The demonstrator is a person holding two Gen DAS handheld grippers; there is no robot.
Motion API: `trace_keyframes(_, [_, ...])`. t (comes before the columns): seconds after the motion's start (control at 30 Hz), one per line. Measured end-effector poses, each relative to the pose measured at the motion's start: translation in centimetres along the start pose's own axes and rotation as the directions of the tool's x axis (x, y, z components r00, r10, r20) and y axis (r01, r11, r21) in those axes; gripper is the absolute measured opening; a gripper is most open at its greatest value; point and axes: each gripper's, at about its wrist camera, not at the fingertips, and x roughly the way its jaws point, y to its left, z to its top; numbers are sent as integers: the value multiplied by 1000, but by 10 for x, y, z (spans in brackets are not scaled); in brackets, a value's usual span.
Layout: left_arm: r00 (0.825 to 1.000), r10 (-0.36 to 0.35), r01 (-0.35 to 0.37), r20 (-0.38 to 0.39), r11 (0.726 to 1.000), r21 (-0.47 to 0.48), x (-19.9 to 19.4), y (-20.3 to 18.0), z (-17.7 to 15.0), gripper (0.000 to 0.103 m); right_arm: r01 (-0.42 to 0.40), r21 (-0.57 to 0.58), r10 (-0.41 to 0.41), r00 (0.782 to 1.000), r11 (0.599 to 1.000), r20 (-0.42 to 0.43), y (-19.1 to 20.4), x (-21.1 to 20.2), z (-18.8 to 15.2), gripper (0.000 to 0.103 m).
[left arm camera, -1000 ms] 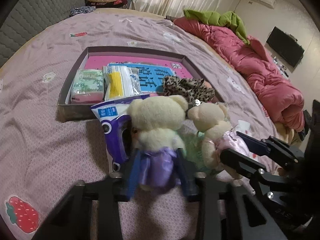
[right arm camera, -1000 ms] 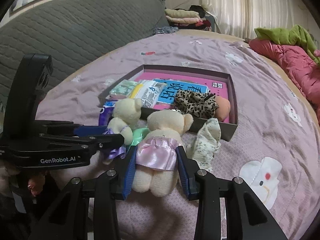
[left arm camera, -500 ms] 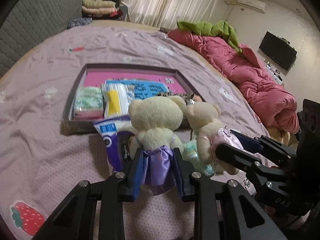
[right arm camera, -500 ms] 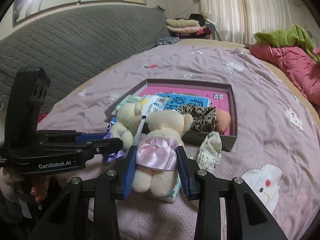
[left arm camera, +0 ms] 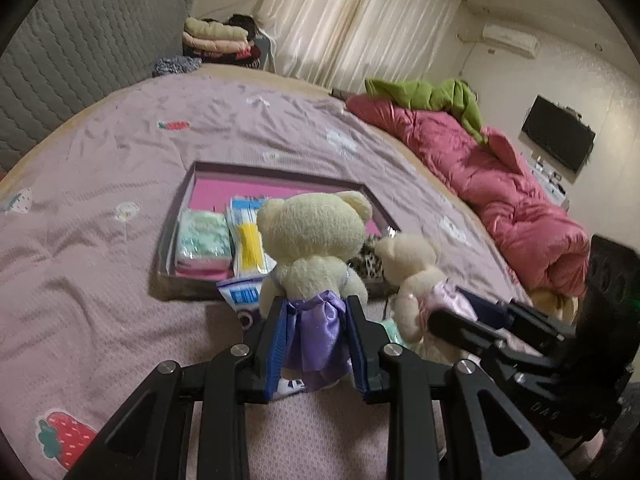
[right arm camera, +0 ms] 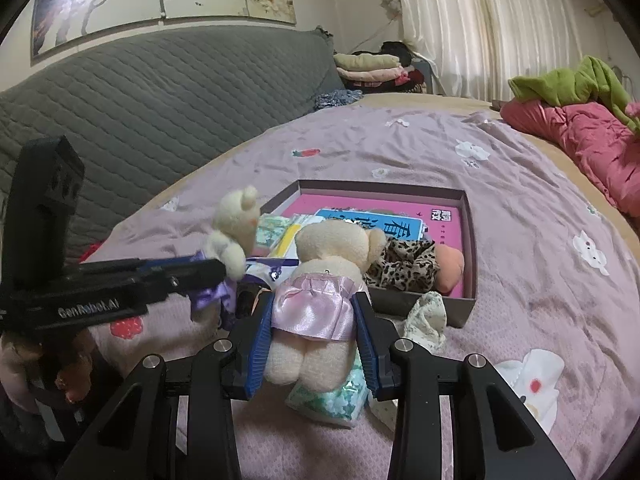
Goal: Organize soft objects
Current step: 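Lift and carry both teddy bears over the pink book box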
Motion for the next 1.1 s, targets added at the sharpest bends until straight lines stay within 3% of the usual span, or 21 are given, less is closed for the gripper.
trace_keyframes(0.4, [997, 64, -65, 53, 998, 17, 2, 18, 21, 29, 3, 4, -3, 999, 1000, 39, -4, 4, 15, 40])
trace_keyframes(0.87, [991, 119, -118, 65, 993, -28, 20, 49, 43, 29, 4, 9, -5, 997, 1000, 80, -12, 17, 37, 40])
trace_keyframes(1.1, [988, 138, -138, 71, 990, -5, 33, 53, 53, 29, 7, 39, -10, 995, 999, 95, -23, 24, 48, 40])
